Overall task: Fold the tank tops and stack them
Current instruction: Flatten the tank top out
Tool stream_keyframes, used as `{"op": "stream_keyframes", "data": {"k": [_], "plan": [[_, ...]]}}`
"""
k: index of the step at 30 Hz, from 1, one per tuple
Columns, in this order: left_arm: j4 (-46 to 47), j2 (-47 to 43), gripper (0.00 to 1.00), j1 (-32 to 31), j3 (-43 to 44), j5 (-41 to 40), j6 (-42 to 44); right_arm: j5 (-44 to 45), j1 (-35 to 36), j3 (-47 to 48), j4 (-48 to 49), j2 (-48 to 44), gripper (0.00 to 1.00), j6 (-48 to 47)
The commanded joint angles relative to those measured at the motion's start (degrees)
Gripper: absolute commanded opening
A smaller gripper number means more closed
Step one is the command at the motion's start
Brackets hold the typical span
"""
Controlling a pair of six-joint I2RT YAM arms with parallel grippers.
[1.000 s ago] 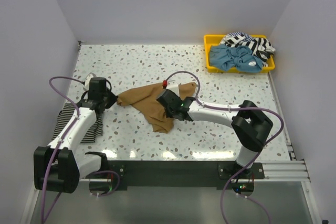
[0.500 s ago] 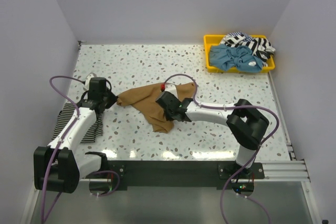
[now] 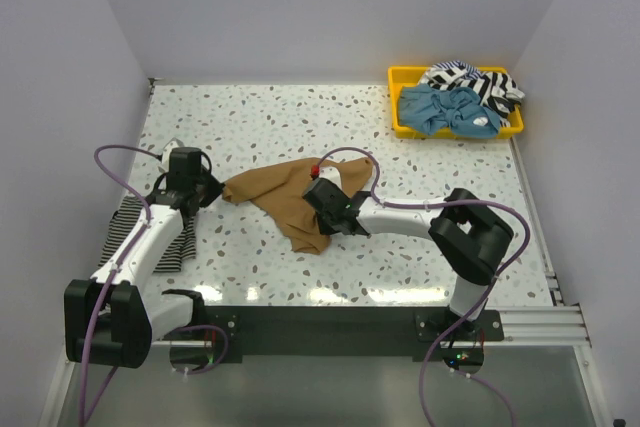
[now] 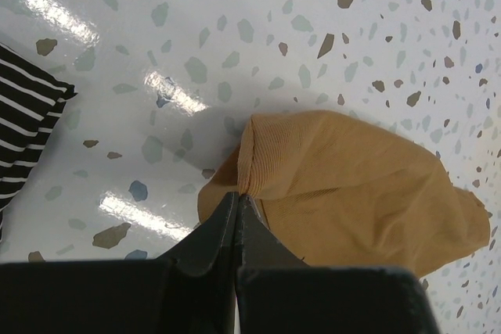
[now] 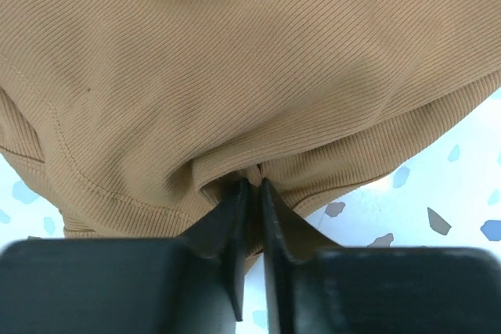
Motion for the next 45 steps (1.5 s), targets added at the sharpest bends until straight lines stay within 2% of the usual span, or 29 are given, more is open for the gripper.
{"op": "stream_keyframes", "data": {"k": [1, 2, 4, 13, 22, 26, 30, 37, 39, 42, 43, 45], "plan": [[3.0, -0.5, 0.00, 0.5, 0.4, 0.8, 1.3, -1.4, -0.3, -0.6, 1.3, -1.0, 0.10, 1.5], [3.0, -0.4, 0.00, 0.6, 0.6, 0.7, 1.4, -1.6, -0.6, -0.6, 1.3, -1.2, 0.04, 1.6], [2.7, -0.6, 0.00, 0.6, 1.3, 0.7, 1.5, -2.0, -1.0, -0.4, 0.2, -2.6, 0.00, 2.3], [-0.4, -1.8, 0.00, 1.8, 8.6, 1.2, 2.9, 5.1, -4.0, 5.3, -13.4, -16.3, 0.00, 3.8], [-5.2, -2.6, 0.00, 3.8, 19.5, 4.6, 2.7, 6.1, -8.5, 11.9, -23.0, -27.6, 0.00, 2.8], [-6.8, -3.6, 0.00, 3.9, 20.8, 6.5, 2.0, 6.5, -9.4, 12.9, -27.4, -29.6, 0.00, 2.0], [-8.1, -6.3, 0.00, 4.0, 16.8, 6.6, 2.2, 4.3, -9.2, 4.8, -27.0, -32.2, 0.00, 4.5], [-4.2, -11.9, 0.00, 3.9, -3.1, 11.9, 3.3, -2.4, -9.0, -17.5, -19.0, -35.9, 0.00, 11.9], [-2.6, -12.8, 0.00, 3.9, -7.5, 13.1, 4.0, -3.6, -9.1, -22.1, -16.9, -37.9, 0.04, 14.2], [-2.0, -12.9, 0.00, 3.9, -10.6, 14.3, 4.8, -3.7, -8.4, -25.0, -16.3, -39.8, 0.16, 16.7], [-1.9, -13.0, 0.00, 3.9, -11.1, 14.6, 5.1, -3.3, -7.9, -25.5, -16.3, -40.3, 0.24, 17.4], [-1.8, -13.7, 0.00, 3.9, -11.8, 14.5, 5.4, -2.2, -7.7, -26.1, -17.0, -41.4, 0.30, 18.4]]}}
